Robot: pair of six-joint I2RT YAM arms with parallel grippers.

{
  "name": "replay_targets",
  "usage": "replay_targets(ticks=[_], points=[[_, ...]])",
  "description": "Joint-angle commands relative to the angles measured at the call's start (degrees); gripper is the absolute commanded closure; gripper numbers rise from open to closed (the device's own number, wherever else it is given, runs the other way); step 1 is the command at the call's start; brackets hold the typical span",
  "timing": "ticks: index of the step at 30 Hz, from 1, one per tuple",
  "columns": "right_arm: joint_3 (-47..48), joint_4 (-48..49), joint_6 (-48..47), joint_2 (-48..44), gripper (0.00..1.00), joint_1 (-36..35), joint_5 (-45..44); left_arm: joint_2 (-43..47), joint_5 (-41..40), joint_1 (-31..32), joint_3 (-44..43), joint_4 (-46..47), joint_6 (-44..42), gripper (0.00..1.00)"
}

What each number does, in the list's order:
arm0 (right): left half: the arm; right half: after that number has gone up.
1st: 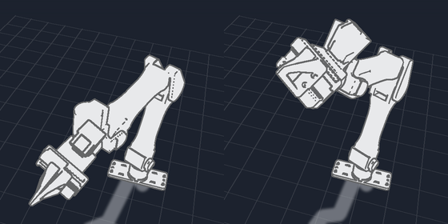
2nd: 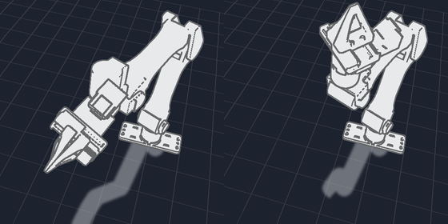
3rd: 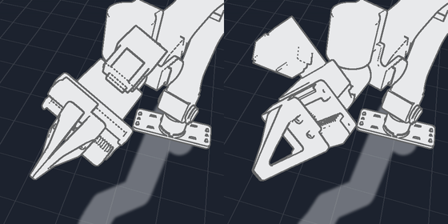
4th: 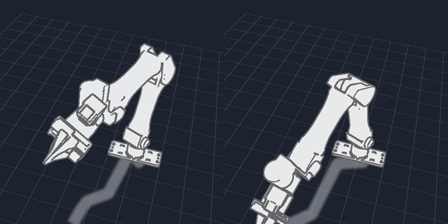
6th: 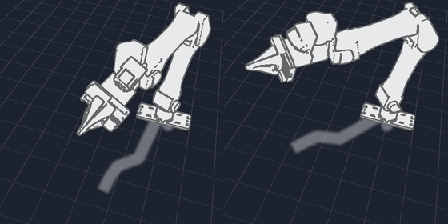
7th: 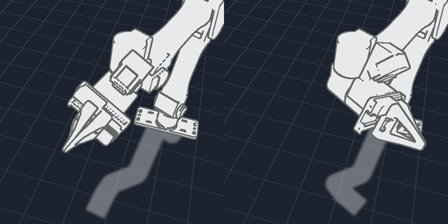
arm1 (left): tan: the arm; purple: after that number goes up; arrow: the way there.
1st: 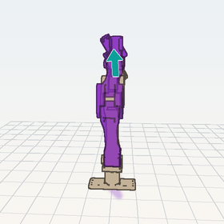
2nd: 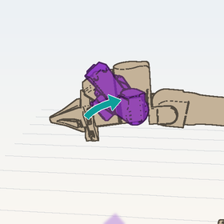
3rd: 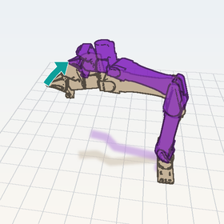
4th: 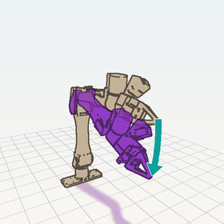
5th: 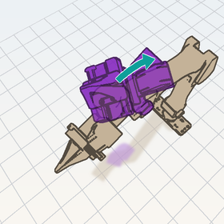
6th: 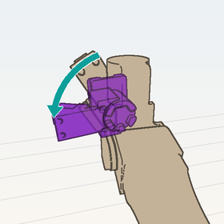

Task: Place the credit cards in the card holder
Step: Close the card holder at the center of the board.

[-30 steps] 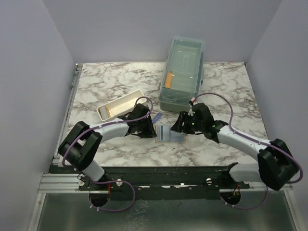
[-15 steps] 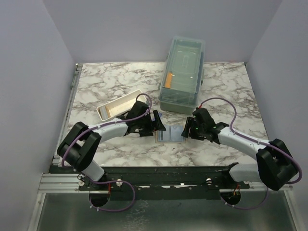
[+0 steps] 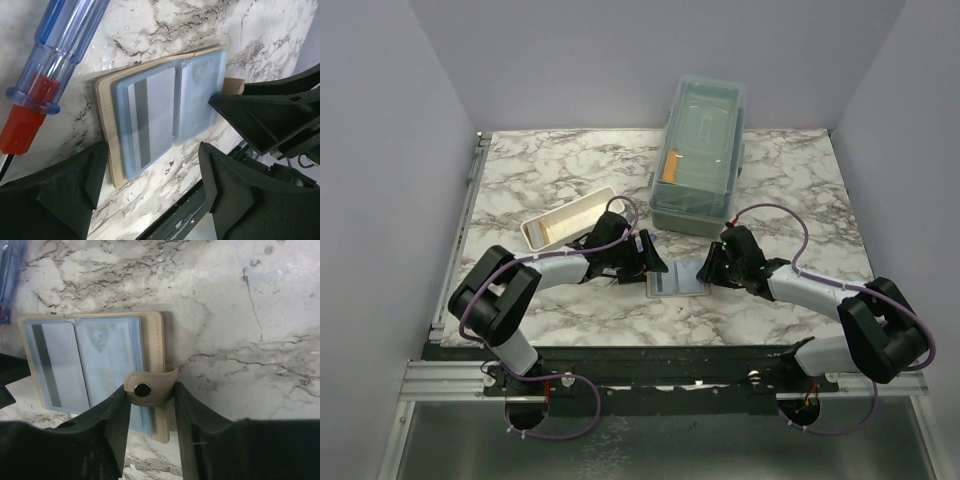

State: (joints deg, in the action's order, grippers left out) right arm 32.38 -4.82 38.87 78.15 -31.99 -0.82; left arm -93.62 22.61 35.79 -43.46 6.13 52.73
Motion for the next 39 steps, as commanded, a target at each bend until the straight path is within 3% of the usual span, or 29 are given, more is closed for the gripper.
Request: replay_targets(ticks=[1, 9, 16, 21, 24, 29, 32, 39], points=[[-4.16, 7.16, 1.18, 1.29, 0.63, 0.08, 7.93, 4.56, 3.38, 0.76, 0.58, 5.24, 2.09, 0.25], [-7.28, 16.10, 7.42, 1.06, 0.66, 0.00, 15.05, 5.63, 0.93, 5.95, -4.10, 7.08, 3.20, 0.28], [-3.85, -0.83, 9.34, -3.81, 0.57, 0.13, 5.07, -4.26, 2.10, 6.96, -7.24, 8.63, 3.72, 0.30], [-4.82, -3.77, 7.70, -10.28, 0.51, 0.09, 2.97, -7.33, 3.93, 6.82, -7.18, 9.56, 3.34, 0.31], [-4.49, -3.44, 5.07, -11.39, 0.50, 0.10, 3.62, -3.11, 4.37, 6.34, -5.97, 8.86, 1.87, 0.26], [-3.64, 0.25, 3.77, -10.00, 0.47, 0.08, 6.72, 8.42, -2.47, 3.83, -6.43, -8.16, -6.53, 0.14], [-2.06, 0.68, 2.75, -7.52, 0.46, 0.11, 7.20, 14.24, -3.45, -0.28, -3.09, -12.74, -7.54, 0.05], [-0.87, 1.77, 1.91, -4.70, 0.45, 0.08, 7.83, 17.67, -5.90, -2.47, 1.69, -18.61, -4.83, 0.03]])
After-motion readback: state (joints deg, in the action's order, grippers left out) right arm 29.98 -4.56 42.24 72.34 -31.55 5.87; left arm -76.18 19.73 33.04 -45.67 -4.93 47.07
